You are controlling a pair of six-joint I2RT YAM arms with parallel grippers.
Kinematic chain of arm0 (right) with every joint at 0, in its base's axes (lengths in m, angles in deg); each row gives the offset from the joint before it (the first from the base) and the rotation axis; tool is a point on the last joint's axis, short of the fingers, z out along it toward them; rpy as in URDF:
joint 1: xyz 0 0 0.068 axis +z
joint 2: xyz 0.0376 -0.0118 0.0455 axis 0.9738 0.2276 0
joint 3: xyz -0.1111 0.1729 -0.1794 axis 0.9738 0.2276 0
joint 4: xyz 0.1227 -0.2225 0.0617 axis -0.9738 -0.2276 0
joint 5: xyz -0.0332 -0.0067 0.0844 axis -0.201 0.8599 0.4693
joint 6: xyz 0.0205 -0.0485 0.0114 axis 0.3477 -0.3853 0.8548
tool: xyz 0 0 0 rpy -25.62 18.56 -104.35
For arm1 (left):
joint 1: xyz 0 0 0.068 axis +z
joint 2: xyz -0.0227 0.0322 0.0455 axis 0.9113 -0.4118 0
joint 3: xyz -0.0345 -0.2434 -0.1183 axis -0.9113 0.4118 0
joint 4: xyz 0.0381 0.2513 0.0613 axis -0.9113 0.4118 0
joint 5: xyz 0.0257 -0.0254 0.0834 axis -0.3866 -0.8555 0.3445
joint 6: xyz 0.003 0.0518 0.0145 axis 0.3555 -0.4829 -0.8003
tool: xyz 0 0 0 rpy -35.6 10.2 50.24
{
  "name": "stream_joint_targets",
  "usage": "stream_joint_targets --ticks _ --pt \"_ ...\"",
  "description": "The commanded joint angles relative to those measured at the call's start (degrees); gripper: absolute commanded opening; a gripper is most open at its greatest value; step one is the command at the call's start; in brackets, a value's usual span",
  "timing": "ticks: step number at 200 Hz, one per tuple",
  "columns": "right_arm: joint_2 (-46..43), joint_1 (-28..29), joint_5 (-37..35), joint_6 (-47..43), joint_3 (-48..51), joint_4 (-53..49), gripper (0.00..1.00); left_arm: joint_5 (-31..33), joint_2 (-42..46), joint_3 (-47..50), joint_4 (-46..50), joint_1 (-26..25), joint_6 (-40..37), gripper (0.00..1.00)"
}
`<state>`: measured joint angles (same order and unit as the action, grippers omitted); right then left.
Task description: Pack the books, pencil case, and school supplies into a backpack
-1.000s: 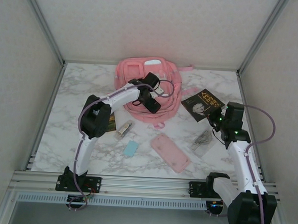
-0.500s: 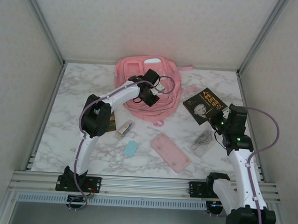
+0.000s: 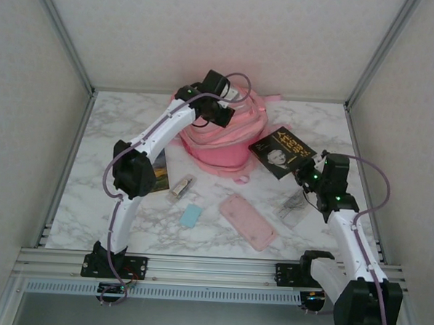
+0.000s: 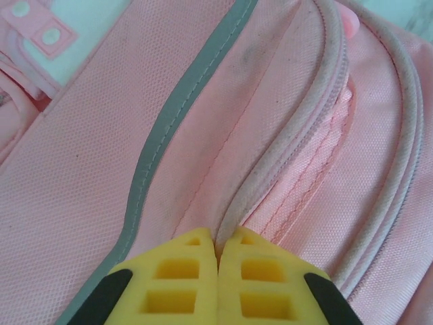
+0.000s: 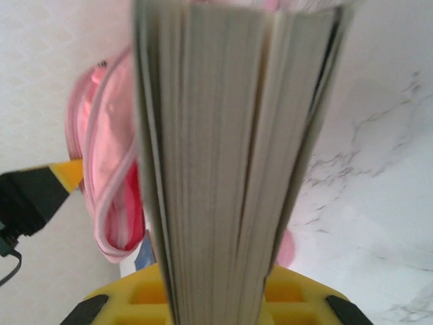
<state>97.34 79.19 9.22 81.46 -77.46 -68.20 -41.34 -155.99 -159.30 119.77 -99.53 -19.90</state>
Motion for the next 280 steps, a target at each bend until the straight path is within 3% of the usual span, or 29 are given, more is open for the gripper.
stream_joint_targets --ticks 1,27,59,100,145,184,197,208,234,254,280 --pt "1.08 1.77 2.09 2.78 -0.31 11.19 0.0 -1.9 2.81 -3.58 -1.28 0.8 3.55 0.0" --pt "4.42 5.04 2.28 6.8 0.26 17.37 0.0 -3.78 2.49 -5.45 -1.9 1.31 5.34 0.0" --pt "10.98 12.29 -4.51 11.69 0.87 28.59 0.0 -5.73 0.99 -9.57 -1.96 1.68 8.02 0.0" --pt "30.38 18.16 -7.57 14.76 -8.62 42.79 0.0 -5.64 1.13 -11.75 -1.53 2.04 8.86 0.0" --pt "52.91 20.44 -10.27 18.61 -22.0 60.75 0.0 -6.77 1.72 -11.11 -1.85 2.06 10.12 0.0" --pt "66.3 23.38 -13.9 23.76 -31.76 63.01 0.0 -8.11 2.62 -8.14 -3.94 2.1 11.92 0.0" --pt "67.54 24.18 -15.68 25.27 -32.28 62.78 0.12 -7.35 3.05 -7.16 -4.48 2.11 11.93 0.0" --pt "66.9 24.47 -16.79 27.07 -31.6 60.2 0.28 -6.76 3.16 -6.69 -4.58 2.09 11.84 0.0" --pt "60.82 24.47 -18.28 28.47 -28.53 45.43 0.62 -5.93 3.34 -5.48 -5.17 2.37 11.84 0.0" --pt "55.35 24.37 -18.8 27.26 -26.5 32.66 0.95 -5.66 3.28 -4.57 -6.02 2.55 12.11 0.0" --pt "48.23 23.78 -18.47 24.97 -22.83 21.97 0.99 -4.95 3.08 -3.51 -6.66 2.81 12.09 0.0"
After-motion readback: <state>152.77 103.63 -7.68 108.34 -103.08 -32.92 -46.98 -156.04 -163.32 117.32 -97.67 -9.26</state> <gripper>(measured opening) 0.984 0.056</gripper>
